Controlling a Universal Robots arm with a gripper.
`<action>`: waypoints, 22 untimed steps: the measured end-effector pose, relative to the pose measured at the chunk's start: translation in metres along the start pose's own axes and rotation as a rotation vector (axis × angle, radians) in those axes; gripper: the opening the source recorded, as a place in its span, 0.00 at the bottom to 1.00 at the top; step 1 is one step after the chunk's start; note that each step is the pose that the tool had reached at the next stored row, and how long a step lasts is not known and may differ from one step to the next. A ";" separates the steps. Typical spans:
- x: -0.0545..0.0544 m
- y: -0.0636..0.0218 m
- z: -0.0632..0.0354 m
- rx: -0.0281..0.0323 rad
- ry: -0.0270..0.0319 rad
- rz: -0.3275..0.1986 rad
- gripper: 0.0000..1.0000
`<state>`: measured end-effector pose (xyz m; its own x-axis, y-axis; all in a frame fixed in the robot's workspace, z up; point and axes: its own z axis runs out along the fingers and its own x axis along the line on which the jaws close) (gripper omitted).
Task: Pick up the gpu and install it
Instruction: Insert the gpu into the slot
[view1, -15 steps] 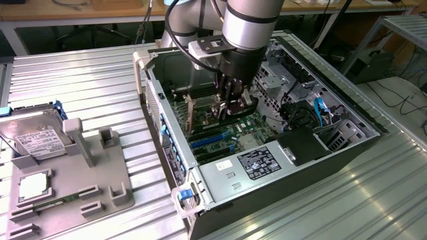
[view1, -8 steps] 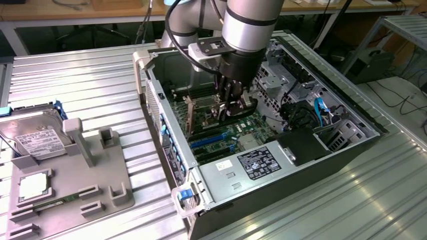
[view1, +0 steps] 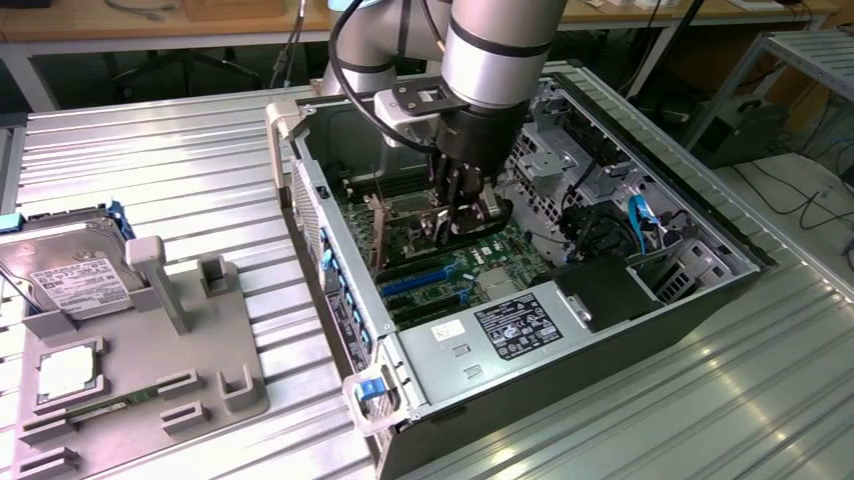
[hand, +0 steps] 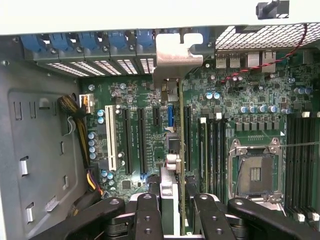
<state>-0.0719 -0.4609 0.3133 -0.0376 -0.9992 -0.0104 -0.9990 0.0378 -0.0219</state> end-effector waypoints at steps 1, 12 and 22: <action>0.000 0.0000 0.0004 0.0001 -0.0002 -0.001 0.30; -0.002 0.0004 0.0074 -0.0005 -0.0130 -0.014 0.30; -0.002 0.0005 0.0134 -0.0010 -0.0234 -0.028 0.30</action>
<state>-0.0720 -0.4586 0.2999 -0.0096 -0.9994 -0.0332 -0.9997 0.0103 -0.0215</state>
